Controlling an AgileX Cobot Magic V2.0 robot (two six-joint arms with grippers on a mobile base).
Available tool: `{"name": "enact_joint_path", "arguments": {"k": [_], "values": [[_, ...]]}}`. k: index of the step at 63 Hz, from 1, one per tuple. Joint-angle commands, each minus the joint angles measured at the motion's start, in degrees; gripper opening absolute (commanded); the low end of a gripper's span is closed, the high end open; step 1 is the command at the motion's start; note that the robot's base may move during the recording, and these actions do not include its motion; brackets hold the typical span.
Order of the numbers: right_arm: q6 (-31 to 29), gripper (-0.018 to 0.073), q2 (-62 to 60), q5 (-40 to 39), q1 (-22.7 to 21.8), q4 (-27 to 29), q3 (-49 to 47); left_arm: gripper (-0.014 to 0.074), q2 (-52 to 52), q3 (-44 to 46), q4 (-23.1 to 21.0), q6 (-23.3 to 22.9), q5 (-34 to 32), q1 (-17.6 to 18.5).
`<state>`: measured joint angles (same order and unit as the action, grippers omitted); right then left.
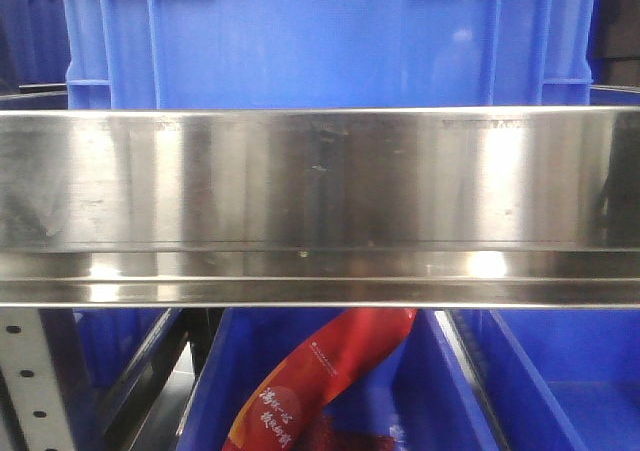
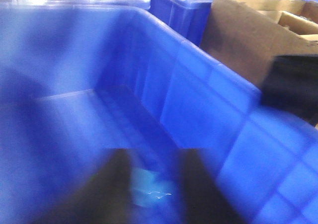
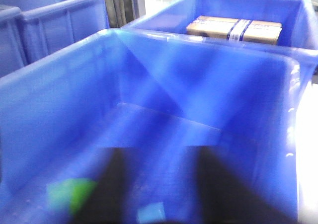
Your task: Grab block from conveyor and place in blue bin
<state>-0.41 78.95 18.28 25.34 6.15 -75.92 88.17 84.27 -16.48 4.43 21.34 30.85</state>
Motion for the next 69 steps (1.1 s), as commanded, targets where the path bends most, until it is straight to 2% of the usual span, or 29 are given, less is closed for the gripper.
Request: {"name": "enact_joint_path", "arguments": {"k": [1, 8, 12, 20, 29, 40, 49, 54, 61, 69], "values": [[-0.1, -0.0153, -1.5, -1.3, -0.2, 0.0, -0.6, -0.0111, -1.1, 0.5, 0.6, -0.2, 0.1, -0.2], [1.3, -0.016, -3.6, 0.6, -1.0, 0.4, -0.6, -0.0111, -2.8, 0.5, 0.2, -0.6, 2.7, -1.0], [1.3, -0.016, -5.3, 2.9, -1.9, 0.4, -0.6, -0.0111, -4.5, 0.0, 1.7, -0.6, 2.9, -1.0], [1.3, -0.016, -9.5, 2.6, -4.1, 0.2, 1.4, -0.0111, -10.1, -5.1, 2.3, -0.6, -3.2, -1.0], [1.3, -0.016, -16.7, -4.6, -5.7, -0.6, 10.1, -0.0111, -18.7, -18.0, 1.6, -0.6, -12.5, -1.0], [1.3, -0.016, -28.5, -11.7, -5.8, -1.0, 24.1, -0.0111, -31.6, -35.7, 2.9, -0.6, -19.1, -1.1], [1.3, -0.016, -38.4, -11.8, -5.8, -3.4, 34.4, -0.0111, -43.3, -48.0, 2.9, -0.6, -18.8, -3.5], [1.3, -0.016, -43.9, -11.8, -6.1, -4.4, 39.8, -0.0111, -49.7, -52.9, 3.1, -0.6, -17.0, -6.4], [1.3, -0.0162, -51.6, -11.7, -7.6, -4.4, 45.6, -0.0111, -59.3, -57.4, 7.0, -0.6, -9.3, -10.2], [1.3, -0.0162, -58.7, -11.3, -9.3, -4.4, 51.1, -0.0111, -69.3, -60.0, 8.5, -0.6, -2.4, -15.6]]}}
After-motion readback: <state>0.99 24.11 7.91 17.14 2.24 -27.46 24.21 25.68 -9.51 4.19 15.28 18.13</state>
